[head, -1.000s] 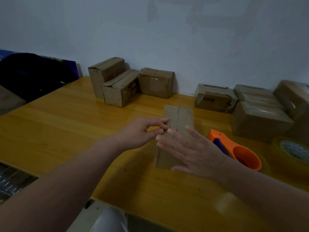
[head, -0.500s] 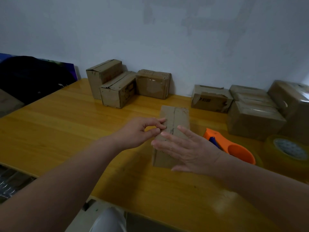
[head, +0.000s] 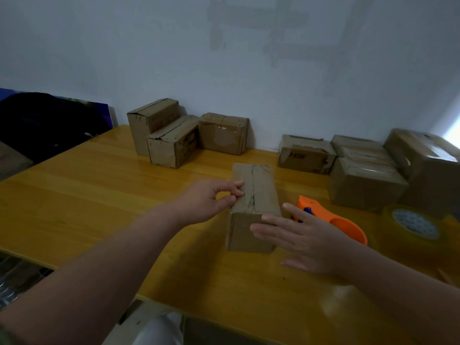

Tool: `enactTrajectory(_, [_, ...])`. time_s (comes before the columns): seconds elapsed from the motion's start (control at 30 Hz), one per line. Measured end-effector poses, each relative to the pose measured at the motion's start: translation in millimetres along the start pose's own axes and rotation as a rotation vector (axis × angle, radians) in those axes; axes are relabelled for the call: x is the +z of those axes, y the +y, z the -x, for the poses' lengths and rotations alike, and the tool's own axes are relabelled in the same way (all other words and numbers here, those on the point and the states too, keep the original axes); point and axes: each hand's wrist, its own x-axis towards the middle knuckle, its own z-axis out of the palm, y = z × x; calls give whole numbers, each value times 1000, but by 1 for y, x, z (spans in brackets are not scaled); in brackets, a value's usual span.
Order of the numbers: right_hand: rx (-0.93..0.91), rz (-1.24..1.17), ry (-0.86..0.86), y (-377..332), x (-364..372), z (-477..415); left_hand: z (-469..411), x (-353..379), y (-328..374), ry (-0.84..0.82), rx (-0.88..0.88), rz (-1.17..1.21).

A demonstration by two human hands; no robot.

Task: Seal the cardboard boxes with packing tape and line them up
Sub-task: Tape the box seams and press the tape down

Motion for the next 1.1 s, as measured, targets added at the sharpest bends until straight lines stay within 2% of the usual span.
enactTrajectory(0.1, [-21, 10, 34, 5, -13, 16, -2, 2, 13, 44, -64, -70])
enactTrajectory(0.2, [-60, 83, 114, 8, -21, 26, -8, 4, 39, 78, -154, -275])
enactTrajectory(0.33, [117, 55, 204, 5, -14, 37, -18, 17, 72, 130, -320, -556])
enactTrajectory(0.47, [374, -91, 77, 2, -13, 44, -30, 37, 93, 105, -360, -742])
enactTrajectory(0.53, [559, -188, 26, -1, -14, 45, -36, 45, 99, 68, -371, -735])
enactTrajectory(0.67, [905, -323, -279, -9, -20, 42, -48, 52, 93, -55, -409, -651])
enactTrajectory(0.73, [1018, -458, -368, -13, -21, 40, -51, 48, 89, -93, -427, -619])
enactTrajectory(0.9, [1204, -675, -248, -12, -21, 32, -52, 25, 82, -202, -503, -556])
enactTrajectory(1.0, [1364, -824, -67, 2, -22, 29, -51, 9, 80, -291, -546, -446])
enactTrajectory(1.1, [1522, -1131, 125, 19, -27, 26, -51, -3, 81, -399, -509, -460])
